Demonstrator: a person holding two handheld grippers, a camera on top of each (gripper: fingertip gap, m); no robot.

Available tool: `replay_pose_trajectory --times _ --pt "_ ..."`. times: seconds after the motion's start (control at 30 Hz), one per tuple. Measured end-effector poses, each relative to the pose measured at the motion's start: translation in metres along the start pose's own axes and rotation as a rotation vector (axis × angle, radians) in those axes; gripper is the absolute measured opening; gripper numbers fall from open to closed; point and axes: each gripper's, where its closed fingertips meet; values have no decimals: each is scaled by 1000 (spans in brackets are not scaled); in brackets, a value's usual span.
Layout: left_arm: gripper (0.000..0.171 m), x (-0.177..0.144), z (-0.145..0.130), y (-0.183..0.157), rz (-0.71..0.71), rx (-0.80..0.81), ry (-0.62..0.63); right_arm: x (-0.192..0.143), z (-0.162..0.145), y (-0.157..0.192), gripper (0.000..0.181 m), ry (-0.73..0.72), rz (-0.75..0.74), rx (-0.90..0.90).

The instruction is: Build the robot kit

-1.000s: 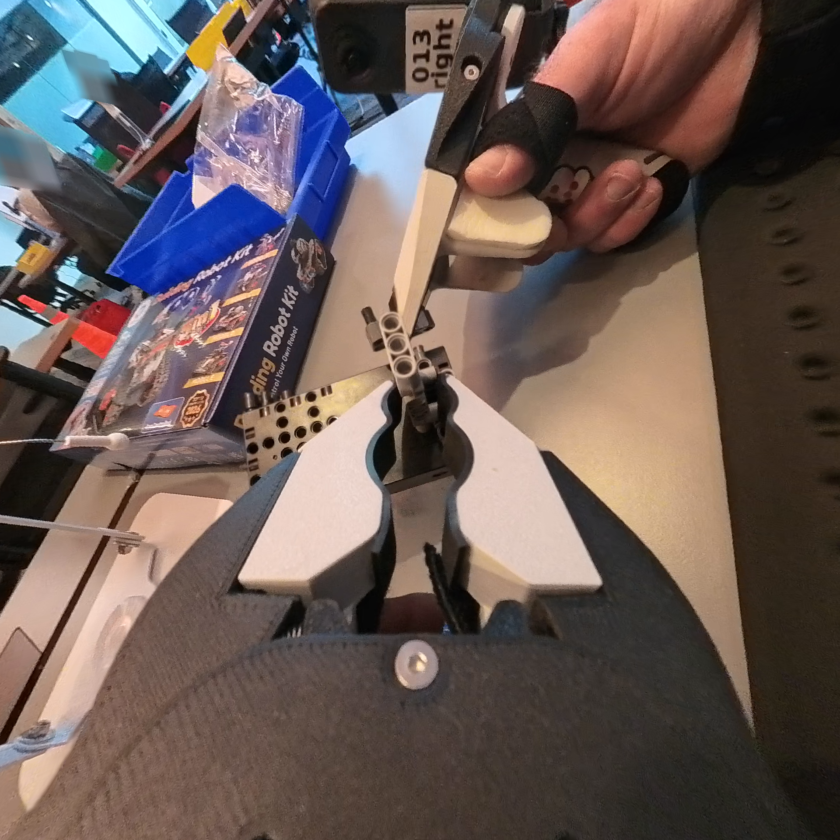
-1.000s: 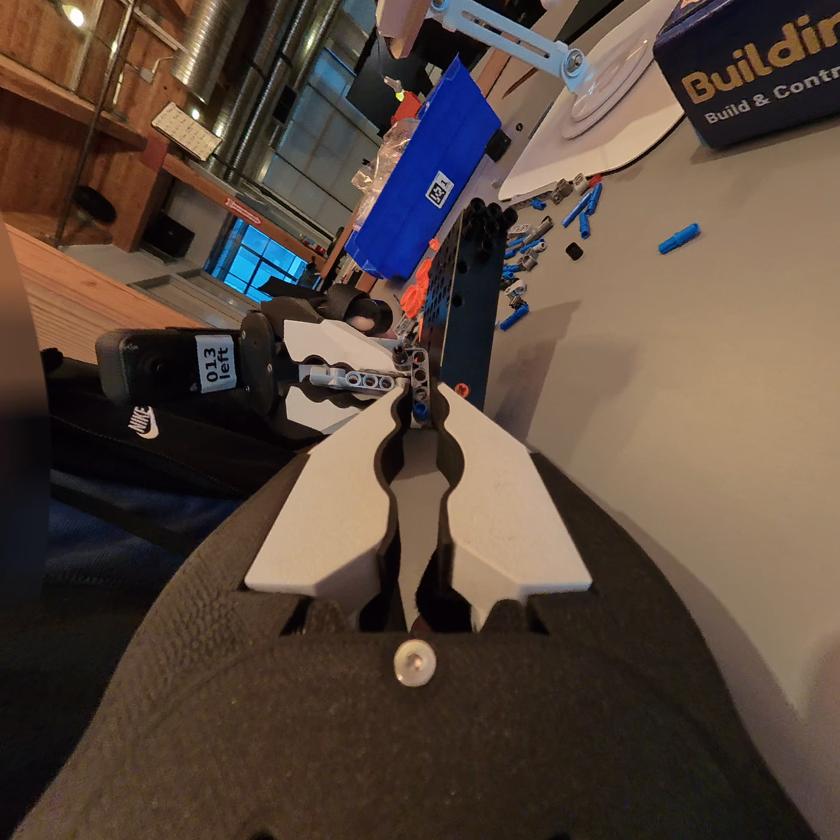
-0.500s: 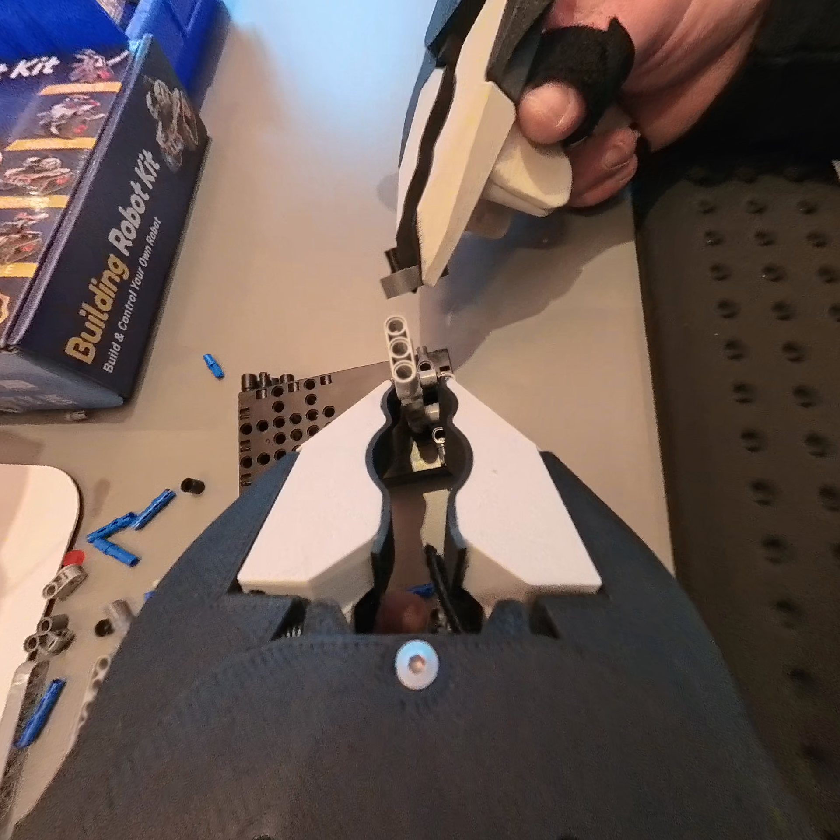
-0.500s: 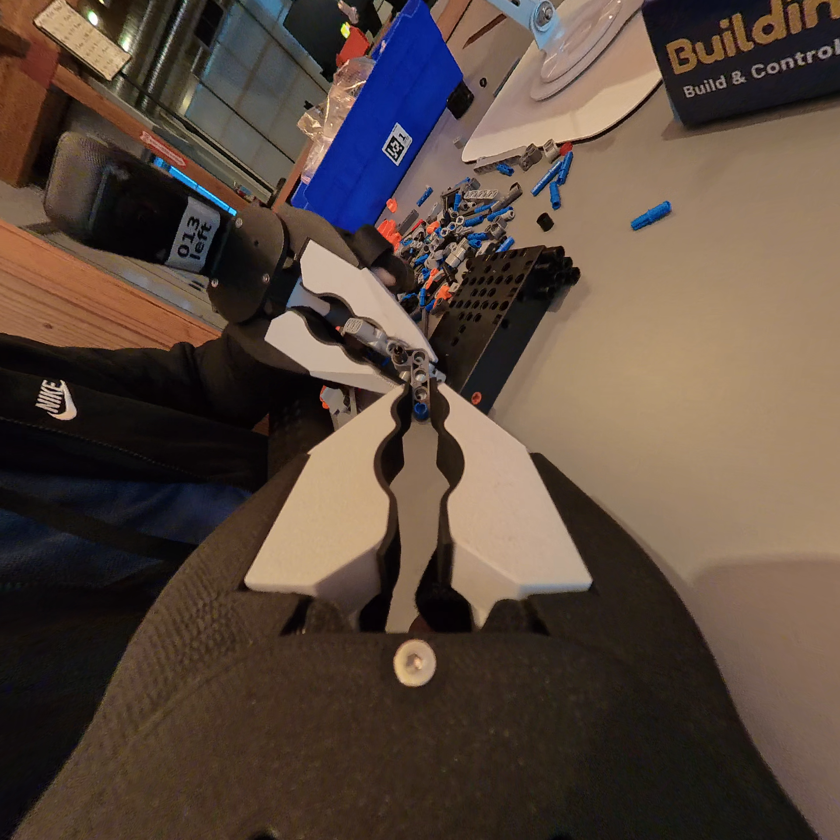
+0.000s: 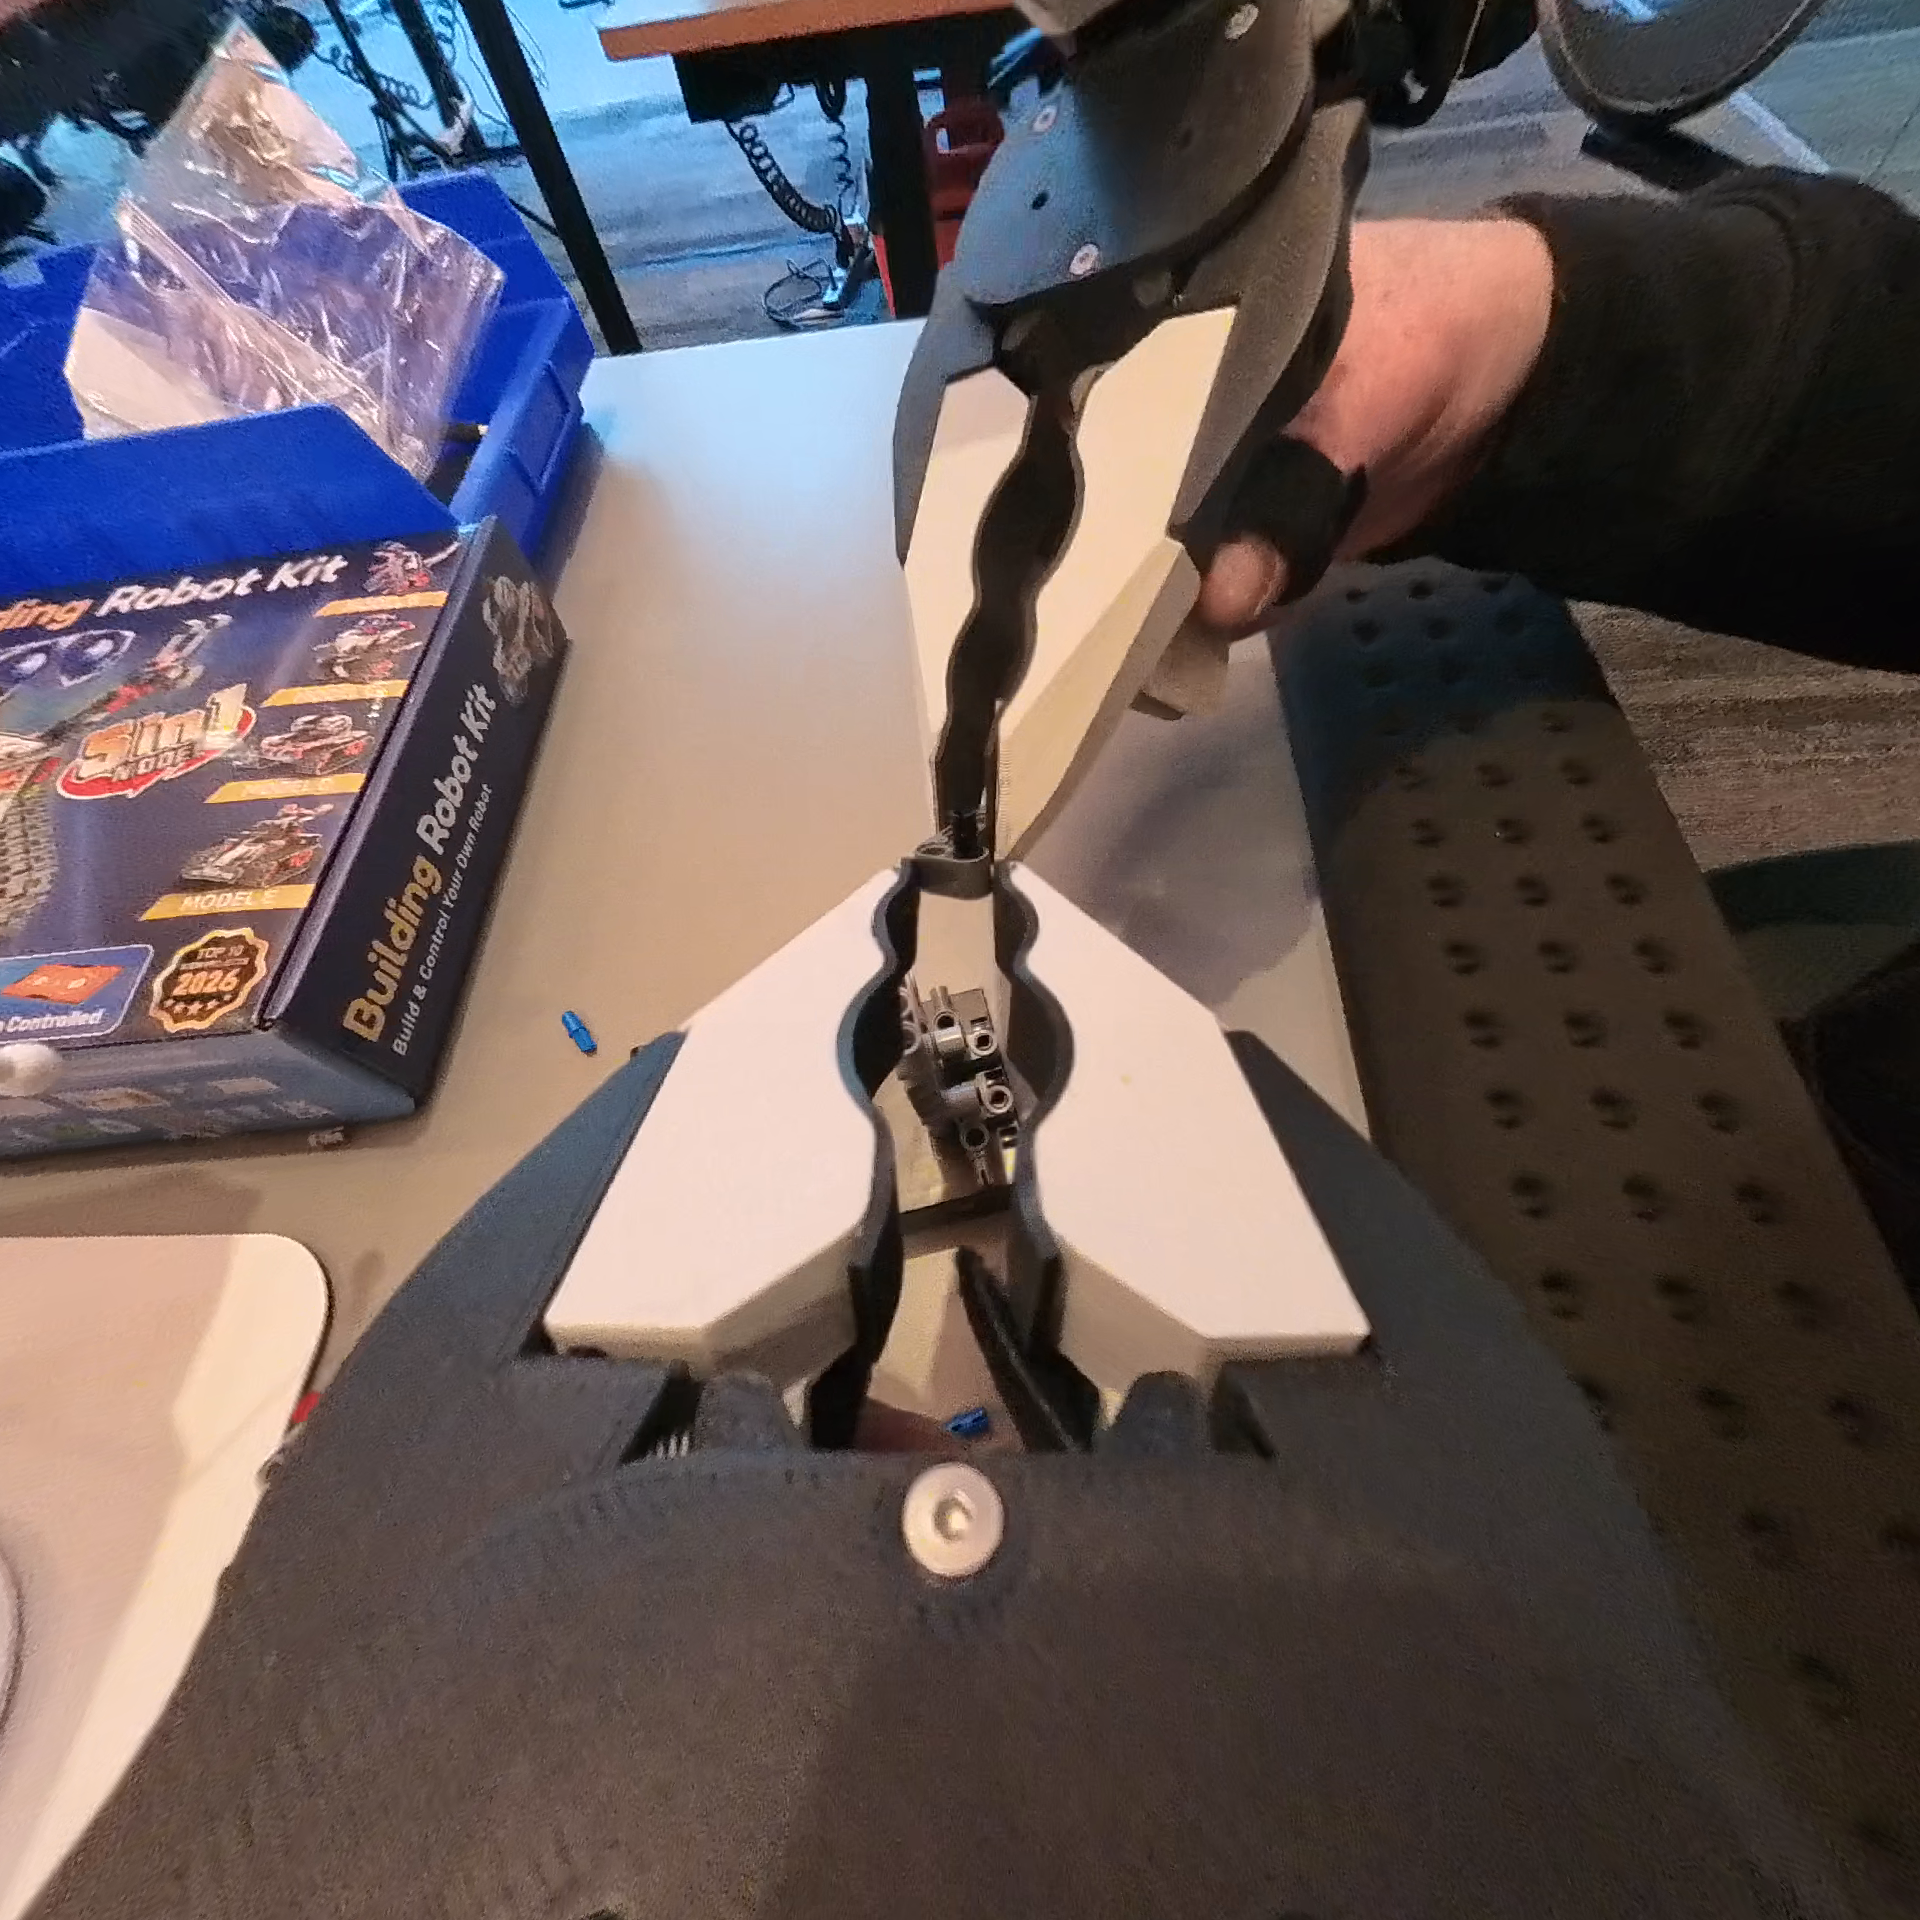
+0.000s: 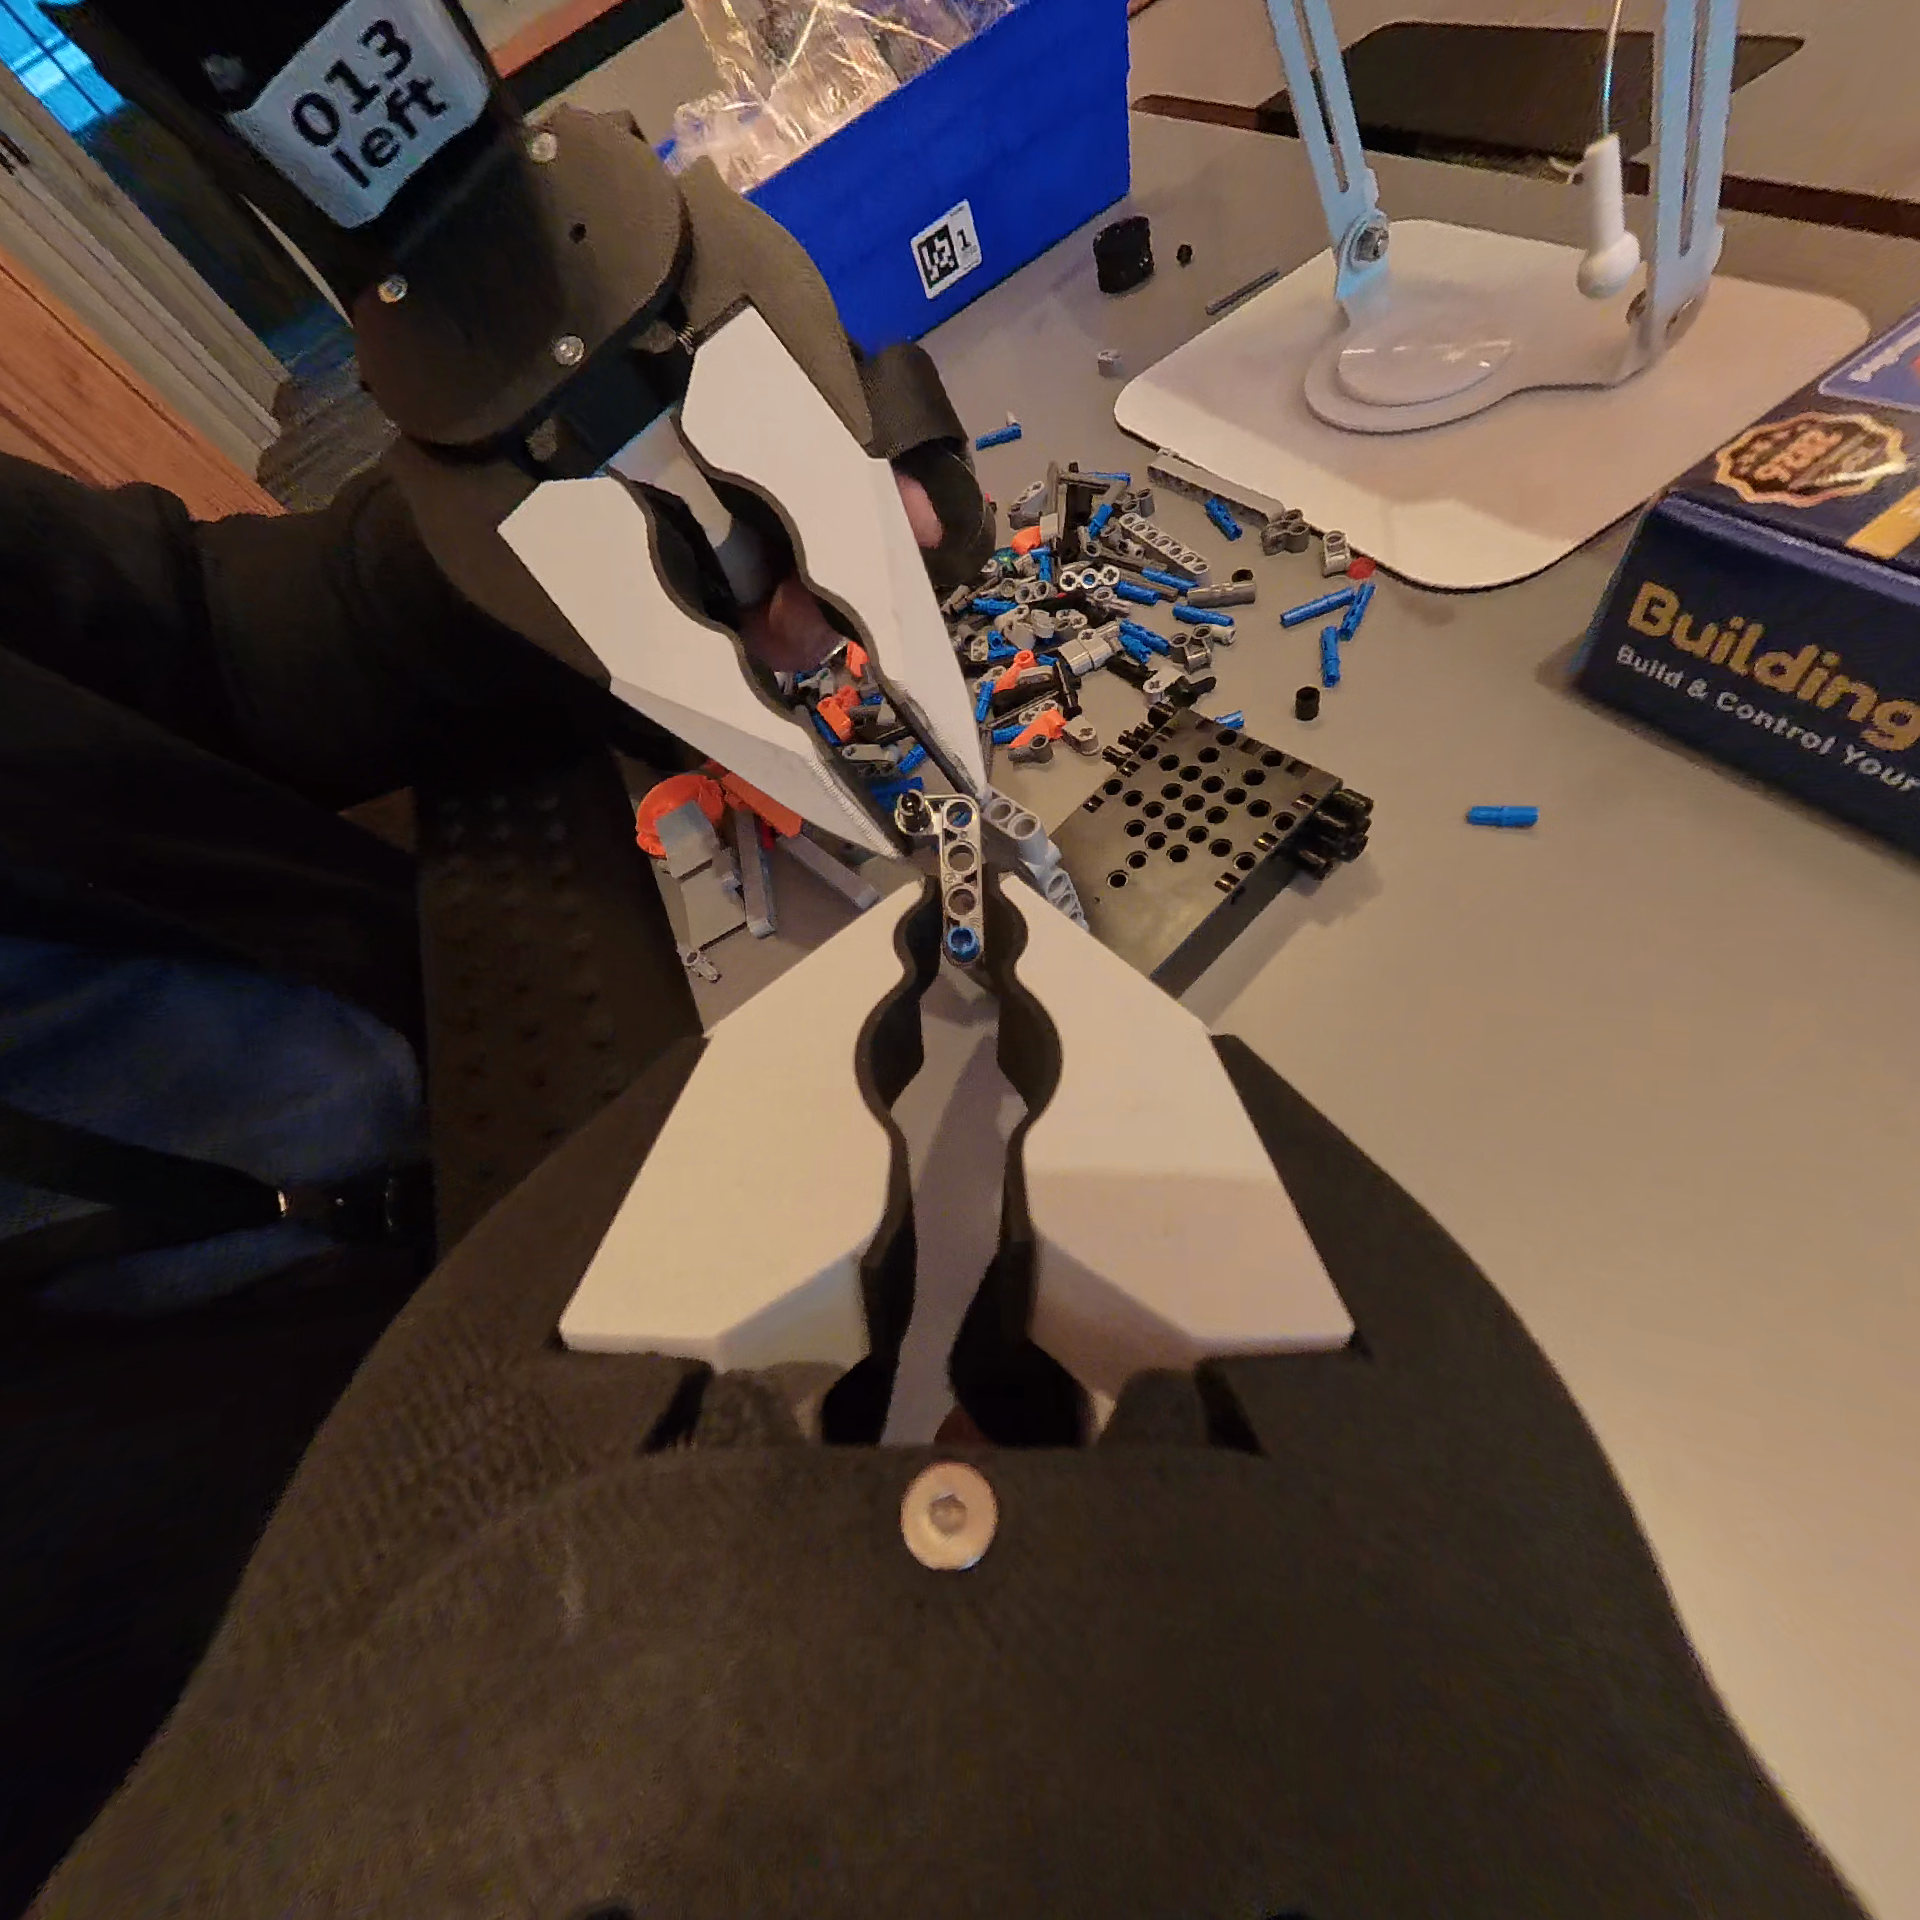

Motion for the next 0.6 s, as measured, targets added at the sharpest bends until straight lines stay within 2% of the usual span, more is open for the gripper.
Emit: replay_pose_trajectory --times 0.33,0.6 --pt "6 -7 4 12 48 -35 -76 -3 8 1 11 -34 -71 -63" --pt "6 -2 0 15 91 -9 -37 -4 5 -6 6 -42 -98 -5"
Point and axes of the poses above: each gripper's, where its closed fingertips meet, x out along the fingers, z out of its top, y = z × x across the jaws, and after that the axes turned 11 degrees about x, right-handed
